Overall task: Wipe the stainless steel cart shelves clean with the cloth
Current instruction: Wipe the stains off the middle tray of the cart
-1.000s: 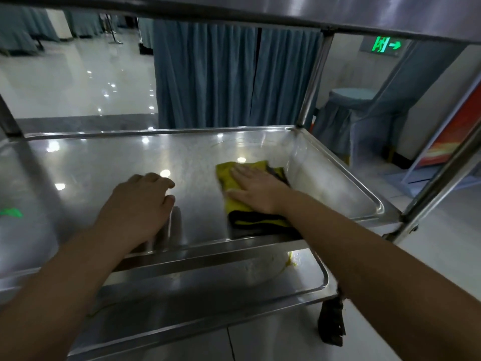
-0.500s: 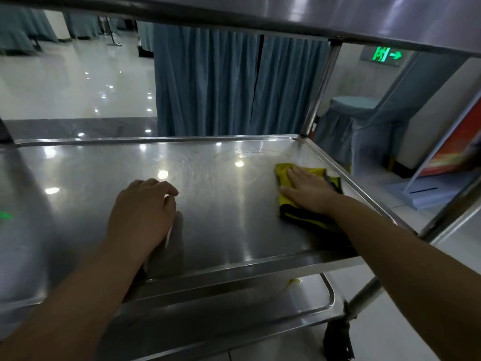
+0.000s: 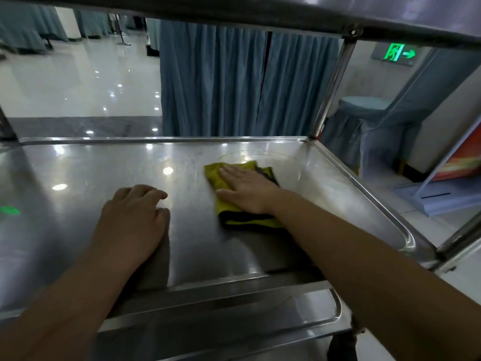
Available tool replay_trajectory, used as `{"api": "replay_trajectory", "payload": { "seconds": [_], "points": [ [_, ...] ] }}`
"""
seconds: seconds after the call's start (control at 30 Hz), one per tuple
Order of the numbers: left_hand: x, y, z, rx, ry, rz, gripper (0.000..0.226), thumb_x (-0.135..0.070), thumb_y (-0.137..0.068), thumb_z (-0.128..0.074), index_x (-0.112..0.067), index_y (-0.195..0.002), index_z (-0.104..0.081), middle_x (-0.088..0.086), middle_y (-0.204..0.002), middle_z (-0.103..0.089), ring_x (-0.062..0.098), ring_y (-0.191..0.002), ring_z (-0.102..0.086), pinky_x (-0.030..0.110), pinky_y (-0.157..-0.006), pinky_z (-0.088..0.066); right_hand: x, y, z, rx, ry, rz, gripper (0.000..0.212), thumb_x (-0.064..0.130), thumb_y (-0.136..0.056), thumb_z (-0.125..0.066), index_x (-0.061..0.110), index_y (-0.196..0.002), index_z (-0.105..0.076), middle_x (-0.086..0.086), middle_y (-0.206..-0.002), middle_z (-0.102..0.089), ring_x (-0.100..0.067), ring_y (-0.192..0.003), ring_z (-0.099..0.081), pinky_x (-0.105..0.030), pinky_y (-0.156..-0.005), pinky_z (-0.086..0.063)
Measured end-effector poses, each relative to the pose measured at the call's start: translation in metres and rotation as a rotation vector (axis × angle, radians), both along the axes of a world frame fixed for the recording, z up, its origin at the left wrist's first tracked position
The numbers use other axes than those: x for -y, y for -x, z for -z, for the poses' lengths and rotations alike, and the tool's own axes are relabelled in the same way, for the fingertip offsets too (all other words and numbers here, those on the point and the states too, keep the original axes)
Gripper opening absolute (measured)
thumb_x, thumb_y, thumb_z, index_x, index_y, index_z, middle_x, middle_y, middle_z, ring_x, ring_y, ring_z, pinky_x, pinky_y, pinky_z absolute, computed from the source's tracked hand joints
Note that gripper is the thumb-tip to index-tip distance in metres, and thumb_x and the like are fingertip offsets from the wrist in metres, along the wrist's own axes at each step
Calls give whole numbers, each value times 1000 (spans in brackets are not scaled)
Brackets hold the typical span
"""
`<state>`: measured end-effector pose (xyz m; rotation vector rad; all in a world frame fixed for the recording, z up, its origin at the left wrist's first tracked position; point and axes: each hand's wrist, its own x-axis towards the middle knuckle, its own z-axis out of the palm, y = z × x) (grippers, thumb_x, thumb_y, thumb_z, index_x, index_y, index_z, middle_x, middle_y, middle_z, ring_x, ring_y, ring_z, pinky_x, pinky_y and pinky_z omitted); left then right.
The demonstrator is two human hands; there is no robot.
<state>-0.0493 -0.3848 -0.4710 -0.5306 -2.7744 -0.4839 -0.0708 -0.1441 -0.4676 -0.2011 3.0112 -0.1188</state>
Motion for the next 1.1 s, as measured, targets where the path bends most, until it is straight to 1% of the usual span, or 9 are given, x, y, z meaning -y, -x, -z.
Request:
{"api": "replay_trajectory", "payload": {
  "seconds": [0.2, 0.3, 0.37, 0.53, 0.63, 0.73, 0.83, 0.97, 1.1],
  "points": [
    [3, 2, 6, -45, 10, 22, 27, -20, -89, -52, -15, -109, -70, 7, -118, -64, 33, -110, -53, 46, -89, -42, -145, -31, -4, 17, -89, 432, 68, 51, -99, -26, 16, -153, -6, -3, -161, -2, -17, -148, -6, -32, -119, -3],
    [1, 2, 7, -61, 11, 22, 24, -19, -91, -50, -15, -103, -71, 6, -111, -67, 30, -103, -56, 42, -85, -43, -168, -42, -6, 49, -124, 558, 68, 51, -100, -23, 16, -153, -3, -3, -161, 1, -18, -148, -3, -34, -118, -3],
    [0, 3, 8, -93, 23, 33, 27, -21, -90, -46, -15, -97, -72, 5, -102, -69, 29, -94, -59, 40, -79, -45, -159, -39, -8, 53, -141, 556, 69, 52, -99, -19, 14, -154, -2, -5, -161, 3, -20, -148, -1, -35, -117, -2],
    [1, -2, 3, -61, 0, 6, 22, -20, -90, -52, -16, -102, -70, 5, -105, -67, 27, -98, -56, 39, -83, -41, -87, -19, -11, 7, -102, 432, 68, 51, -101, -24, 13, -153, -2, -5, -161, 4, -19, -148, -1, -35, -117, -1],
    [11, -4, -5, -54, -5, -5, 28, -24, -92, -48, -19, -113, -66, 2, -116, -63, 23, -106, -53, 35, -89, -38, -19, 4, -13, 17, -67, 286, 68, 50, -101, -24, 14, -153, -1, -4, -161, 6, -18, -148, 3, -31, -117, 1],
    [46, -1, -15, -23, 50, -23, 35, -31, -96, -39, -22, -125, -56, -1, -129, -54, 18, -114, -47, 32, -94, -36, 49, 27, -9, 24, -52, 173, 68, 52, -100, -22, 15, -153, 0, -3, -161, 7, -16, -148, 5, -31, -117, 3],
    [104, 1, -22, 17, 106, -62, 39, -38, -95, -40, -24, -130, -52, -3, -135, -49, 18, -118, -45, 32, -95, -36, 117, 45, -7, 29, -28, 80, 69, 54, -100, -20, 17, -153, 2, -1, -161, 9, -15, -147, 6, -32, -117, 4],
    [189, -4, -20, 70, 172, -147, 36, -40, -92, -45, -26, -122, -56, -4, -129, -52, 18, -113, -47, 32, -90, -38, 209, 68, -8, 36, -11, 0, 69, 54, -99, -20, 16, -153, 1, -1, -161, 8, -15, -147, 6, -33, -117, 3],
    [252, -14, -8, 138, 15, -194, 32, -37, -85, -56, -18, -110, -66, 3, -118, -58, 24, -104, -51, 39, -88, -44, 299, 81, -10, 45, -1, -87, 69, 54, -99, -20, 17, -154, 1, -1, -161, 7, -15, -147, 5, -33, -116, 2]
  ]
}}
